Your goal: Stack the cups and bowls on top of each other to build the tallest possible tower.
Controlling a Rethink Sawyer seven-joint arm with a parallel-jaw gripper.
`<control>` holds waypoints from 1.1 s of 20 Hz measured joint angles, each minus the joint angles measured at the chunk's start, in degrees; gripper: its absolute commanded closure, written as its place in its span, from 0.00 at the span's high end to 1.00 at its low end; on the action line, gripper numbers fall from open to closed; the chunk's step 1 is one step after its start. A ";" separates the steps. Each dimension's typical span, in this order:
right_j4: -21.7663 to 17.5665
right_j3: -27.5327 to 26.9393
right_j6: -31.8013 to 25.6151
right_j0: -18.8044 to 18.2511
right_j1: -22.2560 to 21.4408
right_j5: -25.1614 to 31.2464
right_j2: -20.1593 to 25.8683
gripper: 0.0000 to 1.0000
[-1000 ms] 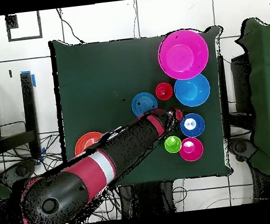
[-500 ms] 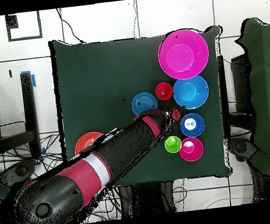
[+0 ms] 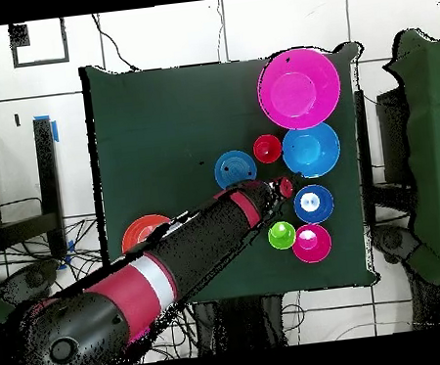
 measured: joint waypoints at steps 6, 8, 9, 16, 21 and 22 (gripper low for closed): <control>0.84 0.22 0.00 0.70 -0.01 0.00 -0.38 1.00; 0.89 0.22 0.00 0.72 0.01 0.00 -0.37 1.00; 0.89 0.23 0.00 0.68 0.10 0.00 -0.39 1.00; 0.89 0.22 0.00 0.44 0.27 0.00 -0.40 1.00; 0.89 0.22 0.00 0.22 0.28 0.00 -0.39 1.00; 0.89 0.22 0.00 0.14 0.27 0.00 -0.39 1.00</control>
